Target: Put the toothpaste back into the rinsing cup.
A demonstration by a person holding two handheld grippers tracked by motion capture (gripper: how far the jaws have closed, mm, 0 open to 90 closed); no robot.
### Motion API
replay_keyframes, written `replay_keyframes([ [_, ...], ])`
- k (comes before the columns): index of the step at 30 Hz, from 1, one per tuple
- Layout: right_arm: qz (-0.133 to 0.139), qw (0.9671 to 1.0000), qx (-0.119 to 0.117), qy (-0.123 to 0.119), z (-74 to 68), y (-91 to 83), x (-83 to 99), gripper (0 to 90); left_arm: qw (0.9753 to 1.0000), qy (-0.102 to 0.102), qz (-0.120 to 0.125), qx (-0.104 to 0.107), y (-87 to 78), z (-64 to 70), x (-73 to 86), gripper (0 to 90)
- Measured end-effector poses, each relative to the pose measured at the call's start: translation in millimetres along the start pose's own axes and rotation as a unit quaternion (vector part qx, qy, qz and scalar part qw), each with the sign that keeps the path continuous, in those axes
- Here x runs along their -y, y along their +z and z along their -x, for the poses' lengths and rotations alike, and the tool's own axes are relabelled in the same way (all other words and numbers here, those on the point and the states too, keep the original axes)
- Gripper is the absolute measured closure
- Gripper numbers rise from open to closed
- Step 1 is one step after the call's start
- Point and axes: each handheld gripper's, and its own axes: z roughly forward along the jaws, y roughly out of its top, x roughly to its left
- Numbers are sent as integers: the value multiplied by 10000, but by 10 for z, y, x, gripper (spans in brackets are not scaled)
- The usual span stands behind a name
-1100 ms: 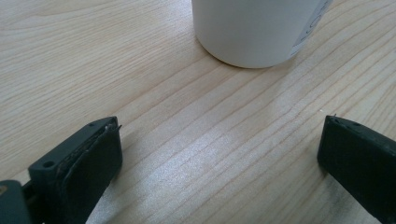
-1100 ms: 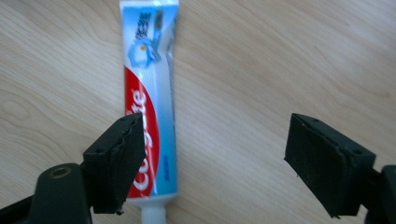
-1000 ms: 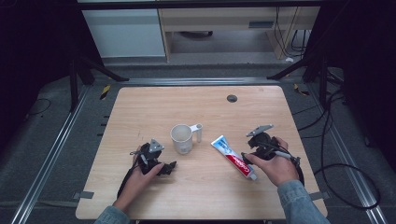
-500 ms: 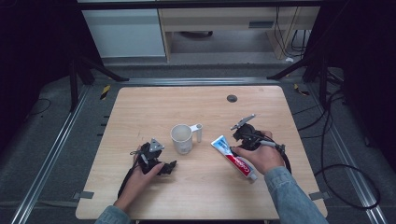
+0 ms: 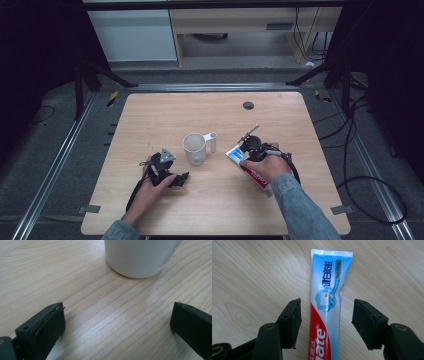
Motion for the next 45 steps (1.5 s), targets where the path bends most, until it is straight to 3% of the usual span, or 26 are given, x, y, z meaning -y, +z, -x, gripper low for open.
replay_keyframes([
  [11, -468, 9989, -60, 68, -3, 237, -65, 436, 10000, 0, 1, 4, 2, -1, -2, 0],
  [30, -762, 9968, -161, 159, 76, 359, -236, 435, 10000, -3, 9, 2, 7, 0, -6, 0],
  [39, -849, 9961, -245, 12, 136, 464, -238, 454, 10000, 8, 9, 7, 9, -2, -8, 0],
  [41, -925, 9951, -303, 171, 120, 473, -250, 464, 10000, 8, 8, 8, 9, -2, -8, 0],
  [45, -992, 9945, -305, 157, 115, 505, -254, 467, 10000, 12, 9, 10, 9, -3, -8, 0],
])
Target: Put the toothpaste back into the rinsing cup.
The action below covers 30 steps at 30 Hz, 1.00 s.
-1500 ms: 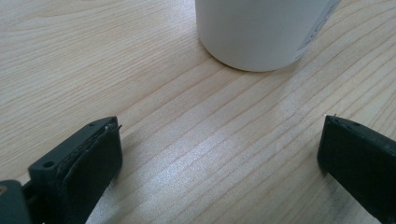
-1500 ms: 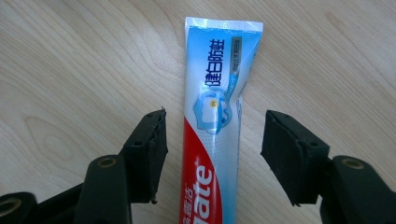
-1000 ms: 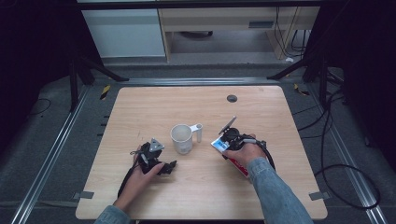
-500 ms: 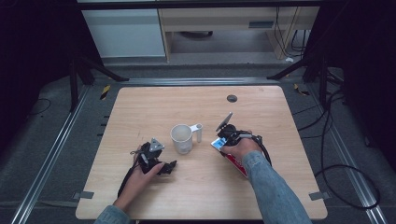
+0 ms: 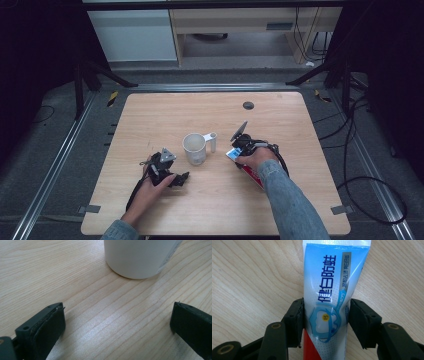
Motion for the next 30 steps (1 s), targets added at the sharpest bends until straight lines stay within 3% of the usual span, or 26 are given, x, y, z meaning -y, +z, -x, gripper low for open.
replay_keyframes([
  [9, -32, 10000, -54, 27, 14, 23, -5, 466, 10000, 3, -1, 4, 0, -1, 0, 0],
  [10, -1, 9999, -8, -118, 29, 38, 0, 466, 10000, 4, -1, 4, 0, -1, 0, 0],
  [14, 16, 9999, 21, -156, 25, 42, -3, 470, 10000, 3, 1, 6, 1, -1, 0, 0],
  [16, -12, 10000, 11, -21, 8, 33, -8, 477, 10000, 4, 1, 7, 1, -1, 0, 0],
  [17, 21, 9999, 50, -157, 21, 39, 0, 485, 10000, 6, 1, 9, 1, -2, -1, 0],
  [19, 29, 9998, 59, -189, 21, 37, 2, 496, 10000, 9, 0, 12, 1, -2, -1, 0],
  [22, 93, 9995, 83, -304, 24, 14, 17, 571, 10000, 13, 0, 17, 2, -3, -1, 0],
  [24, 88, 9998, 34, -192, 19, -13, 19, 607, 10000, 17, -1, 17, 1, -4, -1, 0],
  [28, 138, 9994, 64, -326, 48, -50, 37, 677, 10000, 15, 0, 16, 1, -3, -1, 0],
  [30, 90, 9997, 55, -238, 26, -71, 34, 694, 10000, 16, 0, 16, 1, -4, -1, 0],
])
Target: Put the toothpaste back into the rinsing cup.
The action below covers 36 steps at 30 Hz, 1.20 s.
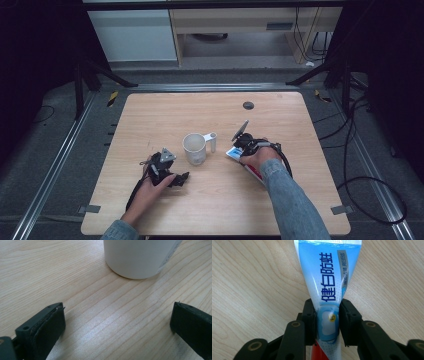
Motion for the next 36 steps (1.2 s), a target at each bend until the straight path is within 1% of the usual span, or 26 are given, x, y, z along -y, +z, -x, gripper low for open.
replay_keyframes([
  [2, 25, 10000, 6, -48, 3, -9, 4, 705, 10000, -2, -1, 1, 0, 0, 0, 0],
  [5, 60, 10000, 8, -34, 6, -24, 16, 717, 10000, 0, -1, 2, 0, 0, 0, 0],
  [6, 149, 9998, 15, -93, 19, -46, 35, 724, 10000, -1, 0, 2, 0, 0, 0, 0],
  [9, 166, 9998, 46, -77, 9, -72, 47, 726, 10000, -4, 0, 1, 0, 0, 0, 0],
  [13, 402, 9992, -12, 49, 19, -191, 76, 731, 10000, -1, 1, 1, 0, 0, 0, 0],
  [14, 402, 9992, -12, 49, 19, -191, 76, 731, 10000, -1, 1, 1, 0, 0, 0, 0],
  [16, 509, 9986, -42, 146, 24, -275, 99, 733, 10000, 1, 0, 0, 0, 0, 0, 0],
  [18, 620, 9980, -39, 131, 42, -365, 124, 733, 10000, -1, -1, 1, 0, 0, 0, 0],
  [20, 711, 9973, -54, 181, 48, -426, 139, 733, 10000, 12, -1, -6, -1, -2, 0, 0],
  [21, 711, 9973, -54, 181, 48, -426, 139, 733, 10000, 12, -1, -6, -1, -2, 0, 0],
  [22, 818, 9964, -46, 204, 57, -505, 149, 734, 10000, 19, -1, -3, -1, -3, -1, 0],
  [24, 850, 9961, -23, 237, 57, -538, 149, 734, 10000, 18, -1, -4, -1, -2, -1, 0],
  [25, 938, 9954, -3, 211, 74, -609, 153, 734, 10000, 18, -1, -4, -1, -2, -1, 0],
  [27, 982, 9949, 7, 213, 82, -638, 155, 734, 10000, 18, -1, -4, -1, -2, -1, 0],
  [30, 1235, 9918, -5, 327, 125, -746, 163, 735, 10000, 15, 0, -3, 0, -2, -1, 0],
  [31, 1423, 9891, 1, 386, 146, -791, 172, 736, 10000, 17, 0, -3, 0, -2, -1, 0],
  [32, 1423, 9891, 1, 386, 146, -791, 172, 736, 10000, 17, 0, -3, 0, -2, -1, 0],
  [33, 1489, 9881, -1, 399, 153, -809, 176, 736, 10000, 16, -1, -2, 0, -2, -1, 0],
  [35, 1777, 9830, 17, 463, 183, -877, 198, 737, 10000, 17, -1, -3, -1, -2, -1, 0],
  [36, 1838, 9819, 29, 447, 194, -892, 206, 737, 10000, 18, -1, -3, 0, -2, -1, 0],
])
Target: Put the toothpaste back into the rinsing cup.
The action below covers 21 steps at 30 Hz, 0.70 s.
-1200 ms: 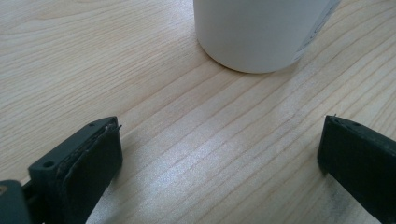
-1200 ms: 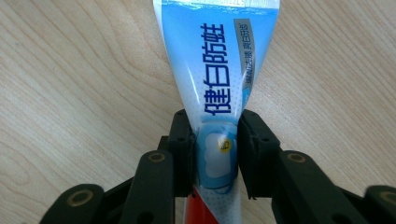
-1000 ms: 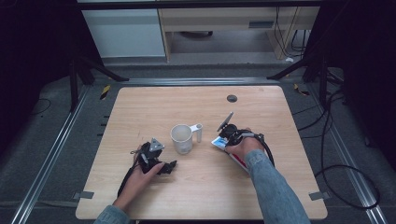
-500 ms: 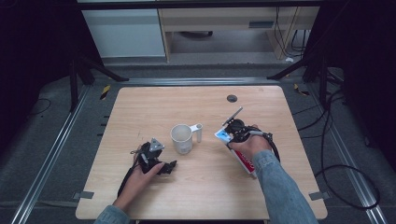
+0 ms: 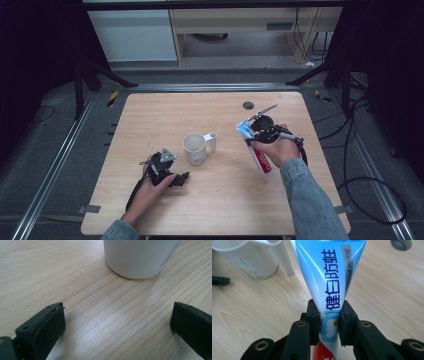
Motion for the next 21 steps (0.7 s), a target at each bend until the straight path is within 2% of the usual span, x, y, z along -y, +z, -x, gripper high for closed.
replay_keyframes([
  [1, 0, 10000, 0, 0, 0, 0, 0, 737, 10000, 0, 0, 0, 0, 0, 0, 0],
  [2, 184, 9998, -8, 60, 24, -58, -7, 737, 10000, 2, -2, -1, 0, 0, 0, 0],
  [4, 244, 9997, -13, 93, 31, -78, -10, 737, 10000, -1, 1, -1, 0, 0, 0, 0],
  [6, 475, 9988, -7, 101, 55, -157, -32, 738, 10000, -1, 0, -1, 0, 0, 0, 0],
  [8, 527, 9986, 19, 94, 55, -170, -37, 737, 10000, -1, 0, 0, 0, 0, 0, 0],
  [9, 699, 9974, 130, 91, 54, -200, -50, 737, 10000, -1, 1, -1, 0, 0, 0, 0],
  [11, 852, 9961, 170, 149, 61, -209, -55, 738, 10000, -1, 0, -1, 0, 0, 0, 0],
  [12, 852, 9961, 170, 149, 61, -209, -55, 738, 10000, -1, 0, -1, 0, 0, 0, 0],
  [14, 1063, 9938, 221, 236, 71, -200, -63, 737, 10000, -21, 2, 4, 1, 3, 1, 0],
  [19, 1316, 9906, 274, 269, 64, -187, -74, 737, 10000, -17, 1, 3, 0, 3, 1, 0],
  [20, 1451, 9884, 276, 342, 55, -180, -81, 737, 10000, -18, 1, 3, 0, 3, 1, 0],
  [21, 1451, 9884, 276, 342, 55, -180, -81, 737, 10000, -18, 1, 3, 0, 3, 1, 0],
])
